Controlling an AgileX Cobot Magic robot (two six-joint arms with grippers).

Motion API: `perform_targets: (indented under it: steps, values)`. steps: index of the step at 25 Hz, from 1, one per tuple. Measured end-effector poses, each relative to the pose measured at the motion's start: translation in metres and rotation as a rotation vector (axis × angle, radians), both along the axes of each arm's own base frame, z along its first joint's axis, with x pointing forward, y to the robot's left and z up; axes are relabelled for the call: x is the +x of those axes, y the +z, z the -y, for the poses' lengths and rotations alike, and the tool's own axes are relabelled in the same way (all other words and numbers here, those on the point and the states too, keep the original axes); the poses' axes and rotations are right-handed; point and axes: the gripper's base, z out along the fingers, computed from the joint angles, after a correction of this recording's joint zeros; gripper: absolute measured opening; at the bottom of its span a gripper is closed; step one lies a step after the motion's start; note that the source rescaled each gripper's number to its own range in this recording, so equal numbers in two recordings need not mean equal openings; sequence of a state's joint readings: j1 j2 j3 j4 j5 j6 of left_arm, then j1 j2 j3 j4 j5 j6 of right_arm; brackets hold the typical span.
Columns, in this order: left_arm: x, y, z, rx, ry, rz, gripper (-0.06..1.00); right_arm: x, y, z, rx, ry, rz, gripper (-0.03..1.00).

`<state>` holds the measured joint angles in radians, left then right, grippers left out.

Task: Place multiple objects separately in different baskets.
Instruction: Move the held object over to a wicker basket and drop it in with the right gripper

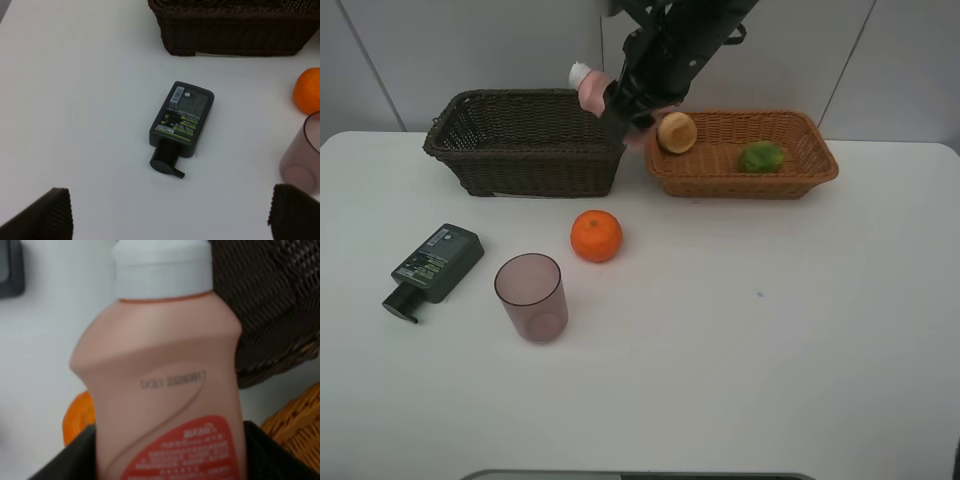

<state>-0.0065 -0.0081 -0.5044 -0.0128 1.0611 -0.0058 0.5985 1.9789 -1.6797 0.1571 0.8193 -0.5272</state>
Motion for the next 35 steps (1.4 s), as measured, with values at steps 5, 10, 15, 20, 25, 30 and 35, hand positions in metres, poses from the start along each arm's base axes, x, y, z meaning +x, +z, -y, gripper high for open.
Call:
perform_targets:
  steps: [5,10,15,20,25,30,35]
  values:
    - [0.000,0.000,0.000,0.000,0.000,0.000,1.00,0.025,0.002,-0.017,0.135,-0.120,0.041,0.01]
    - [0.000,0.000,0.000,0.000,0.000,0.000,1.00,0.044,-0.001,-0.027,0.270,-0.196,0.159,0.01]
    - [0.000,0.000,0.000,0.000,0.000,0.000,1.00,0.058,-0.009,-0.034,0.376,-0.253,0.250,0.01]
    - [0.000,0.000,0.000,0.000,0.000,0.000,1.00,0.068,-0.027,-0.042,0.446,-0.288,0.296,0.00]
    - [0.000,0.000,0.000,0.000,0.000,0.000,1.00,0.066,-0.053,-0.061,0.468,-0.273,0.308,0.00]
    - [0.000,0.000,0.000,0.000,0.000,0.000,1.00,0.065,-0.083,-0.071,0.447,-0.267,0.285,0.00]
    - [0.000,0.000,0.000,0.000,0.000,0.000,1.00,0.068,-0.104,-0.072,0.438,-0.274,0.282,0.00]
